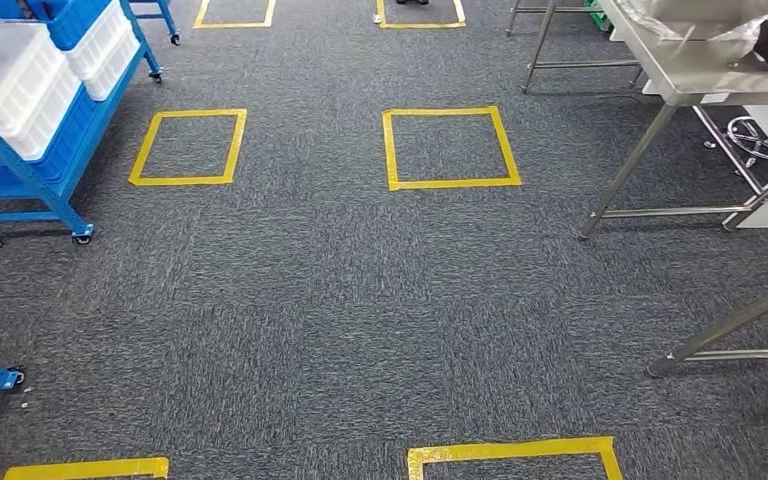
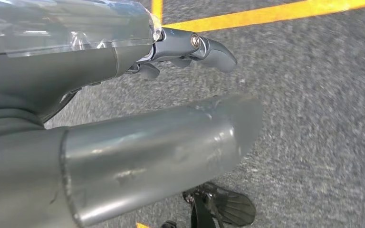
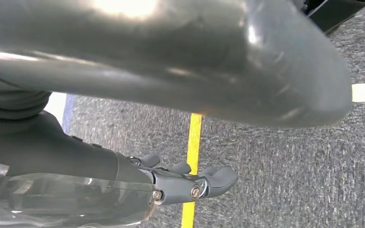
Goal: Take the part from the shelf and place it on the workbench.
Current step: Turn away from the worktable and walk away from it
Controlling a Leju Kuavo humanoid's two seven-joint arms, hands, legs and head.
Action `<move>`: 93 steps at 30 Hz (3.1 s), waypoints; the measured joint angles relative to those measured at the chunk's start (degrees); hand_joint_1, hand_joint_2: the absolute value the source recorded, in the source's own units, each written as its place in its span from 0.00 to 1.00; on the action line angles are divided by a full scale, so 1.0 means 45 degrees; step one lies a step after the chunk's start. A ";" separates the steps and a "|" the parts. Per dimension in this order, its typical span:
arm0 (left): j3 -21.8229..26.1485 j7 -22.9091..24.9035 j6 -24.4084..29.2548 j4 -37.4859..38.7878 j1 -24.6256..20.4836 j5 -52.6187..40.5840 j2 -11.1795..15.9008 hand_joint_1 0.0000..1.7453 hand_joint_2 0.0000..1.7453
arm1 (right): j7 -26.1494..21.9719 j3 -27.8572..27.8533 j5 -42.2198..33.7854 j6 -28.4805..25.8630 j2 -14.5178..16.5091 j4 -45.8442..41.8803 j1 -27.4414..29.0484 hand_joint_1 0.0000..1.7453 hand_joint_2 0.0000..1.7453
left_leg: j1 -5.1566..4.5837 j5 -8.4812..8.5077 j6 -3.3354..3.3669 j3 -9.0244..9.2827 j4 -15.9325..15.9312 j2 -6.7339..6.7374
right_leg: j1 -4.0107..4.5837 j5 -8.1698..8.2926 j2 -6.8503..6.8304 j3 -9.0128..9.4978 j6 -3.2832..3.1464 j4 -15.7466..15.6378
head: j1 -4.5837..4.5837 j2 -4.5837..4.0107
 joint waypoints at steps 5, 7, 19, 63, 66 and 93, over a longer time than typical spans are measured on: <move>0.0184 0.0686 0.0195 0.0018 -0.0076 0.0058 0.0015 0.00 0.00 | 0.0085 0.0000 0.0166 0.0063 -0.0111 0.0010 0.0020 0.00 0.00 | 0.0044 0.0011 -0.0260 -0.0171 0.0153 -0.0776 | -0.0003 0.1409 0.1175 0.1137 -0.0216 -0.2879 | -0.0007 -0.0001; 0.0238 0.0949 0.0270 0.0026 -0.0060 0.0062 0.0017 0.00 0.00 | 0.0044 0.0000 0.0215 0.0063 -0.0154 0.0010 -0.0033 0.00 0.00 | 0.0099 0.0051 -0.0428 -0.0257 0.0151 -0.1000 | 0.0006 0.1453 0.0882 0.1168 -0.0327 -0.2988 | -0.0003 0.0000; 0.0280 0.0428 0.0105 0.0068 -0.0075 -0.0005 -0.0018 0.00 0.00 | 0.0159 0.0000 0.0470 0.0024 -0.0315 0.0010 -0.0052 0.00 0.00 | 0.0172 -0.0160 -0.0678 -0.0102 0.0397 0.1449 | 0.0154 0.1305 -0.1153 0.1491 -0.0467 -0.3143 | -0.0147 0.0000; -0.0555 -0.0787 -0.0715 0.0109 0.0120 -0.1514 -0.0158 0.00 0.00 | 0.0452 0.0035 0.1027 0.0217 -0.0210 0.0065 -0.0190 0.00 0.00 | 0.0092 -0.0006 -0.0164 0.0112 0.0043 -0.0297 | -0.0144 0.1081 0.0388 0.0485 -0.0042 -0.1436 | -0.0028 -0.0002; -0.0662 -0.0987 -0.0776 0.0107 0.0097 -0.1621 -0.0090 0.00 0.00 | 0.0535 0.0028 0.1087 0.0143 -0.0220 0.0078 -0.0203 0.00 0.00 | 0.0111 -0.0070 -0.0437 -0.0054 0.0234 -0.0697 | -0.0151 0.1423 0.0919 0.0944 -0.0120 -0.2573 | -0.0029 -0.0001; -0.0720 -0.2629 -0.0843 0.0107 0.0121 -0.1638 0.0006 0.00 0.00 | 0.0508 -0.0585 0.1268 0.0136 -0.0102 0.0063 -0.0262 0.00 0.00 | 0.0070 0.0109 -0.0090 0.0101 0.0001 -0.0170 | -0.0100 0.0901 0.0151 0.0128 -0.0045 -0.0739 | -0.0036 0.0000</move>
